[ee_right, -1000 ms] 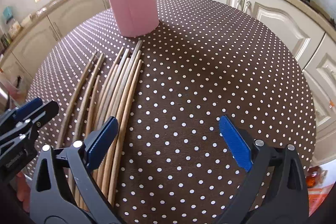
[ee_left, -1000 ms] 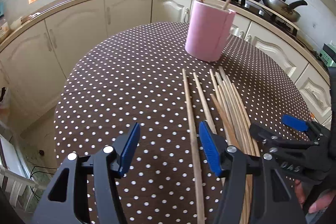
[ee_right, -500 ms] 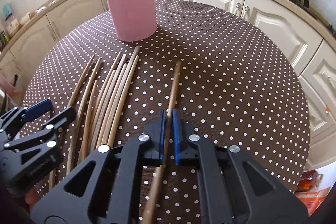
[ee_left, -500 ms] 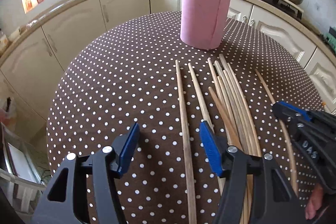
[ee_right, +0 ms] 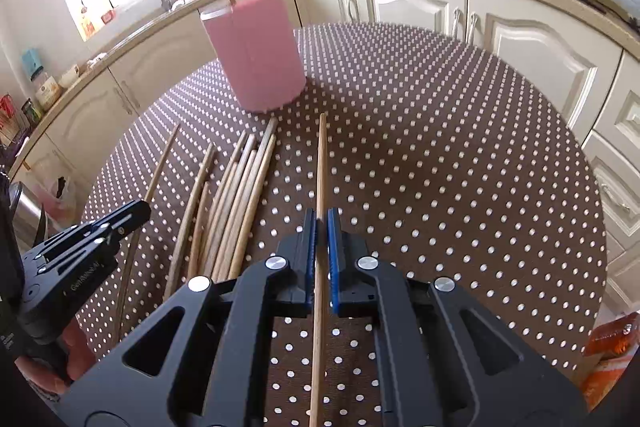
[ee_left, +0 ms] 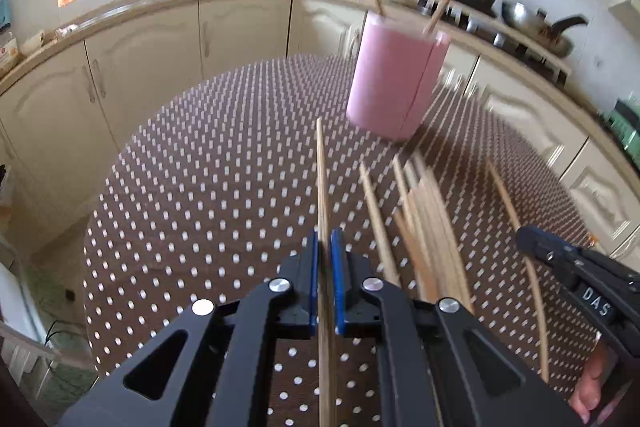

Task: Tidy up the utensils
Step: 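Grasp a chopstick from the pile with the right tool while the left tool grasps another, then lift both held chopsticks and lower them into the pink cup with both tools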

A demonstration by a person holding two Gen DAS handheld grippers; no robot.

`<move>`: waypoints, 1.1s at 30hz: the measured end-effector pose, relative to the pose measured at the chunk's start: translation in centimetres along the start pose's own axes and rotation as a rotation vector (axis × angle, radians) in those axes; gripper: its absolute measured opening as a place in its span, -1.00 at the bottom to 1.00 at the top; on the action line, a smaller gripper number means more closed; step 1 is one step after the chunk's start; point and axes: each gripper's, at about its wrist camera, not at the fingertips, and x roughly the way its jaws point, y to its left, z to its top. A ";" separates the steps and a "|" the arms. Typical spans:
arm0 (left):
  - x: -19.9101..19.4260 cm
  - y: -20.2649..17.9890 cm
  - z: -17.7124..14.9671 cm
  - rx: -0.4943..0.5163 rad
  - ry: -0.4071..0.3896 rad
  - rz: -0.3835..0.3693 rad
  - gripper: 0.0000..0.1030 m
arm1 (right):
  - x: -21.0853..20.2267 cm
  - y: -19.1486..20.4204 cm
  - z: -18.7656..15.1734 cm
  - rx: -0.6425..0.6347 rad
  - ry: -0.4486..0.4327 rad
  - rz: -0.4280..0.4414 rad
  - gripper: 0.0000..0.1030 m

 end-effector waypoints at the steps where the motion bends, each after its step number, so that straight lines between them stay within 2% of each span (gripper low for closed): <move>1: -0.5 0.1 0.2 -0.002 -0.027 -0.010 -0.87 | -0.3 0.0 0.2 0.004 -0.013 0.002 -0.88; 10: -4.0 -0.5 1.2 -0.019 -0.219 -0.076 -0.87 | -3.5 0.2 2.4 0.006 -0.154 0.029 -0.89; 13: -5.2 -0.9 1.8 -0.002 -0.292 -0.058 -0.87 | -4.8 0.8 3.3 -0.015 -0.213 0.019 -0.89; 19: -7.0 -1.8 4.1 0.023 -0.379 -0.043 -0.87 | -7.6 2.1 5.2 -0.050 -0.348 0.025 -0.89; 27: -10.3 -3.0 8.4 0.024 -0.552 -0.047 -0.87 | -10.4 3.5 9.1 -0.104 -0.507 0.034 -0.89; 33: -11.7 -4.9 12.7 0.041 -0.690 -0.030 -0.87 | -12.0 3.7 12.8 -0.093 -0.677 0.067 -0.89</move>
